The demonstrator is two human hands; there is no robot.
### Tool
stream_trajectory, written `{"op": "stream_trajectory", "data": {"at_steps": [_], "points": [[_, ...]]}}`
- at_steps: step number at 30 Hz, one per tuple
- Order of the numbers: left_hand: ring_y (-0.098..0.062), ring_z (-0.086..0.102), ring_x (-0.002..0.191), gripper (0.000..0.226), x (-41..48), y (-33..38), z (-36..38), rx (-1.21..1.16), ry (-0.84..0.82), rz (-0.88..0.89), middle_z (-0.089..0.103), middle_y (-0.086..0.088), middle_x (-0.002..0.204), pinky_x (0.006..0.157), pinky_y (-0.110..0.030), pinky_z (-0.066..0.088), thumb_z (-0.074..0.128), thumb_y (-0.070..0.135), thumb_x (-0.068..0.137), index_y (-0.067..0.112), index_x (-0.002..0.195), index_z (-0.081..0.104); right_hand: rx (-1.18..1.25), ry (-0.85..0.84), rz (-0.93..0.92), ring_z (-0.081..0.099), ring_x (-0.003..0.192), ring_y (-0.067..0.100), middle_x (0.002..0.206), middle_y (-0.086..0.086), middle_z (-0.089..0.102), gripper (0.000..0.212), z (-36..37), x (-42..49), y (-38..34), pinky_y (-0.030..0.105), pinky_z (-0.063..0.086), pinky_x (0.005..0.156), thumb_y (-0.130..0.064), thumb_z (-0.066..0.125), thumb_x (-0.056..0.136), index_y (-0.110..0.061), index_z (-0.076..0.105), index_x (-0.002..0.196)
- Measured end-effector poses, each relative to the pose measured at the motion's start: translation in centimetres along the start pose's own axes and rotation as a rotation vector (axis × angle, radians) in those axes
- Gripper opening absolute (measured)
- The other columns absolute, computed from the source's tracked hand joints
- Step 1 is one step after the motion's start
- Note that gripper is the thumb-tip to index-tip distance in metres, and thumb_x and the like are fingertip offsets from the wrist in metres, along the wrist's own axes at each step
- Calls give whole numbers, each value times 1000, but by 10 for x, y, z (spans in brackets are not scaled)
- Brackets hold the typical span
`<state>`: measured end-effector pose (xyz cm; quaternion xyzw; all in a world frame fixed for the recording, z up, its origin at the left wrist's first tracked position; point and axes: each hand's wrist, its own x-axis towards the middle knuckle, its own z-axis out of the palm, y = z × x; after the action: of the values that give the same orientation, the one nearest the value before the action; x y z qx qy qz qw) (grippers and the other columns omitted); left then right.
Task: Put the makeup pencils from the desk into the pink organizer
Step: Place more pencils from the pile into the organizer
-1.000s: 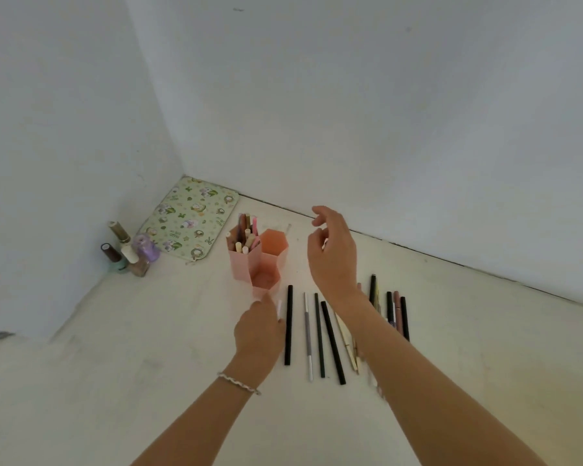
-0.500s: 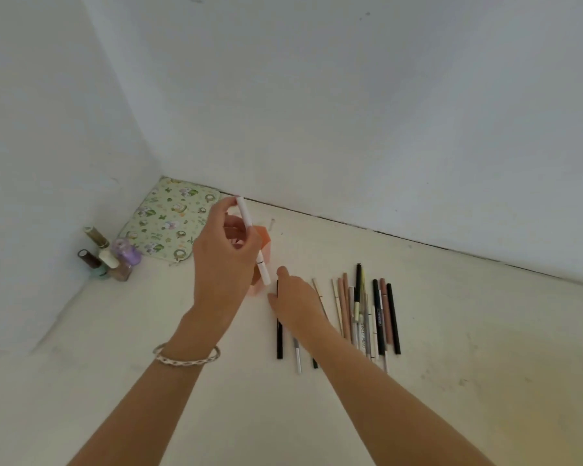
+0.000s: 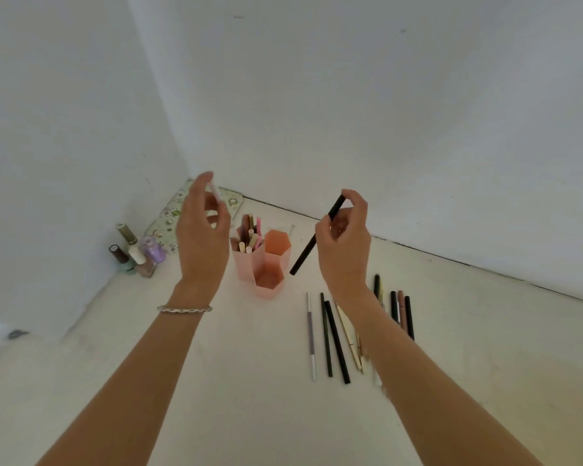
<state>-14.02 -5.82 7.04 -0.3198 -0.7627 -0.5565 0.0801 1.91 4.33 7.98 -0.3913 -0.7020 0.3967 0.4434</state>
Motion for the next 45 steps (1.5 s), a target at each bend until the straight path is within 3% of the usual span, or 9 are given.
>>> {"op": "stream_trajectory", "data": {"at_steps": [4,7,11,14,30,34,37,39,45], "points": [[-22,59,108,21,-20,-28,10,165,-203,52,63,-5,114,90,-39,54,55,16,97,15,117,63,105,10,-125,53,71,15,81,2,55,39,6,-4,-22,23,48,66,-6,55,92,-20,42,127],[-24,49,123,31,-26,-33,1,225,-145,1,58,-7,126,100,-29,41,44,26,99,14,118,66,181,39,-167,53,71,12,82,0,55,39,13,-5,-31,25,49,67,-4,54,94,-16,40,128],[-14,55,105,30,-18,-29,-18,125,56,-69,57,-7,118,89,-32,50,40,12,99,11,121,60,167,34,-239,54,73,15,88,5,58,39,32,0,-34,25,49,70,-6,52,97,-17,37,131],[2,50,91,31,-17,-21,-28,65,67,-110,56,-5,120,79,-16,46,41,8,98,11,123,59,27,-71,-265,56,79,14,96,0,58,39,47,-2,-25,32,53,77,-9,50,99,-29,34,129],[-20,64,89,36,-42,-17,-15,-38,-64,-260,61,7,109,69,-37,54,43,2,90,22,115,59,4,-228,-136,53,65,18,83,1,57,34,68,6,-12,36,50,64,-10,44,100,-28,35,128],[-21,65,90,35,-44,-18,-14,-58,-61,-267,61,8,108,71,-38,54,43,2,90,22,113,60,-252,-392,-236,58,80,20,91,0,59,23,72,-4,7,34,49,70,-12,47,99,-19,51,120],[-15,64,88,33,-46,-14,-13,-37,-63,-250,62,7,106,71,-32,53,46,0,90,20,112,61,-357,-332,-423,59,94,25,107,10,60,19,73,-14,24,39,49,82,-16,55,94,-9,71,102],[-4,60,83,27,-53,-4,-10,-31,-60,-220,63,8,100,71,-26,53,50,0,89,18,105,62,-313,-263,-410,57,98,24,114,10,57,30,69,-14,24,37,48,87,-21,52,93,-10,67,116],[-10,58,73,4,-114,20,36,276,-644,-172,61,10,85,66,-21,46,56,21,89,22,93,58,-122,-68,-165,49,80,1,112,1,57,37,28,8,20,18,46,74,-3,48,90,-13,55,125]]}}
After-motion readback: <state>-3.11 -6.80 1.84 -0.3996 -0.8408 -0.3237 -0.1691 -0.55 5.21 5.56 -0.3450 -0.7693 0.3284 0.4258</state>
